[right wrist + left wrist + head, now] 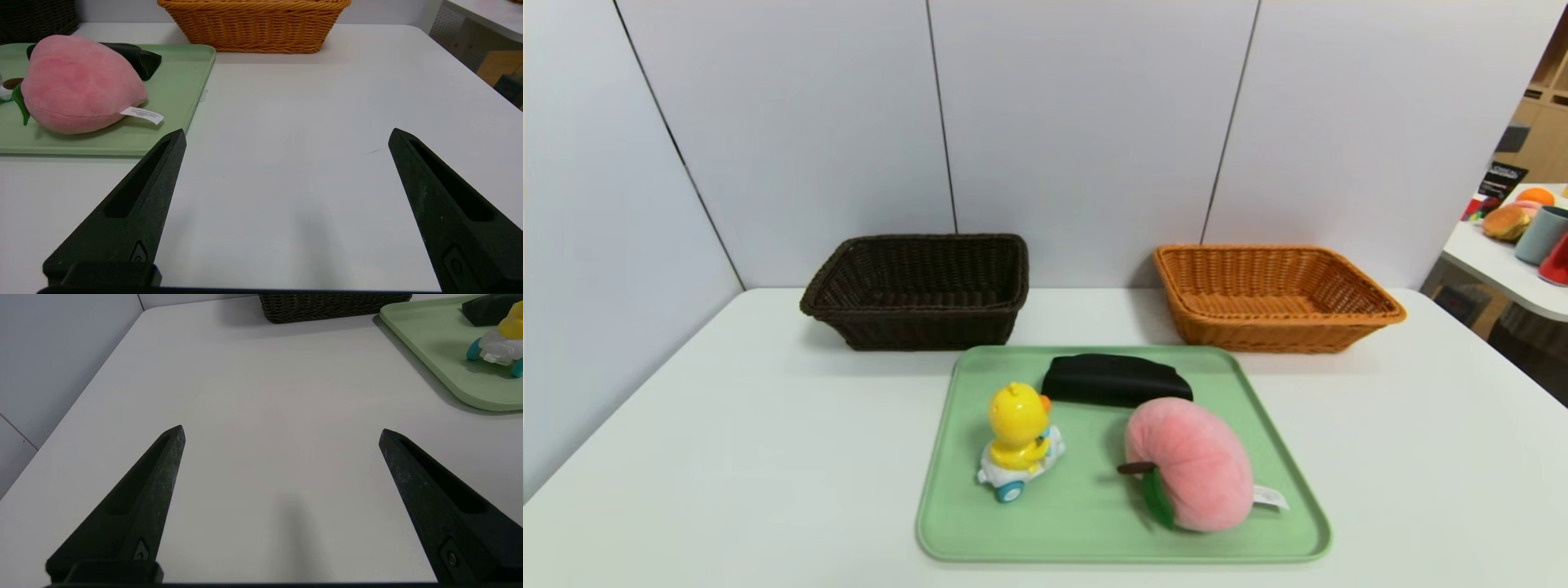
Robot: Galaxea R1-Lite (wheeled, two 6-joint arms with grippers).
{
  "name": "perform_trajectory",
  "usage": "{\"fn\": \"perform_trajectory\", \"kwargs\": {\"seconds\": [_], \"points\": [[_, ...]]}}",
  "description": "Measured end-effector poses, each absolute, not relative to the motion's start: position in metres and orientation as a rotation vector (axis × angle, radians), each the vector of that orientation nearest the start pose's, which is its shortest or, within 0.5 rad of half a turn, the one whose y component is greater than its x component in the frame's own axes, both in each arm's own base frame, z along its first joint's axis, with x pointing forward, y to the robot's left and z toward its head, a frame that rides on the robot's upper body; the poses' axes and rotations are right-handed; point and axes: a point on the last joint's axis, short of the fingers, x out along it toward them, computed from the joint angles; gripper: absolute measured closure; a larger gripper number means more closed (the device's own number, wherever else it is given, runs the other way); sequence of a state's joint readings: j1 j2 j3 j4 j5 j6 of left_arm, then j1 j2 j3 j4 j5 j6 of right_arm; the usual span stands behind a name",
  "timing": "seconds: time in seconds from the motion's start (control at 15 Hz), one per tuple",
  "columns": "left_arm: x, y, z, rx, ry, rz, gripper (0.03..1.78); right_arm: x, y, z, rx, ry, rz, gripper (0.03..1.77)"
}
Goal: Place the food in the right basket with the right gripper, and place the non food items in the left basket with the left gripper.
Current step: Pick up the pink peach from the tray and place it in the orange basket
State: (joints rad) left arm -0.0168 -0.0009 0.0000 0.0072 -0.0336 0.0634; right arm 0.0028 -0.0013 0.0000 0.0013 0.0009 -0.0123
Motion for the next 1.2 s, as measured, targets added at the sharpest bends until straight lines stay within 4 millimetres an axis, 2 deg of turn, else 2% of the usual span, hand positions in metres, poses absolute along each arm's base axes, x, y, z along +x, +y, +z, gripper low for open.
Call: {"fn": "perform_trajectory", "kwargs": {"seconds": [0.73, 0.93, 1.2], "points": [[-0.023, 0.000, 0.077, 0.072, -0.011, -0.050, 0.12, -0.024, 0.000, 0.078, -0.019, -0.010, -0.002, 0.09], [-0.032, 0.000, 0.101, 0.091, -0.091, -0.057, 0.12, -0.037, 0.000, 0.111, -0.054, -0.078, 0.008, 0.09], [-0.040, 0.000, 0.144, 0.105, -0.108, -0.063, 0.12, -0.066, 0.002, 0.186, -0.066, -0.074, 0.092, 0.09]]}}
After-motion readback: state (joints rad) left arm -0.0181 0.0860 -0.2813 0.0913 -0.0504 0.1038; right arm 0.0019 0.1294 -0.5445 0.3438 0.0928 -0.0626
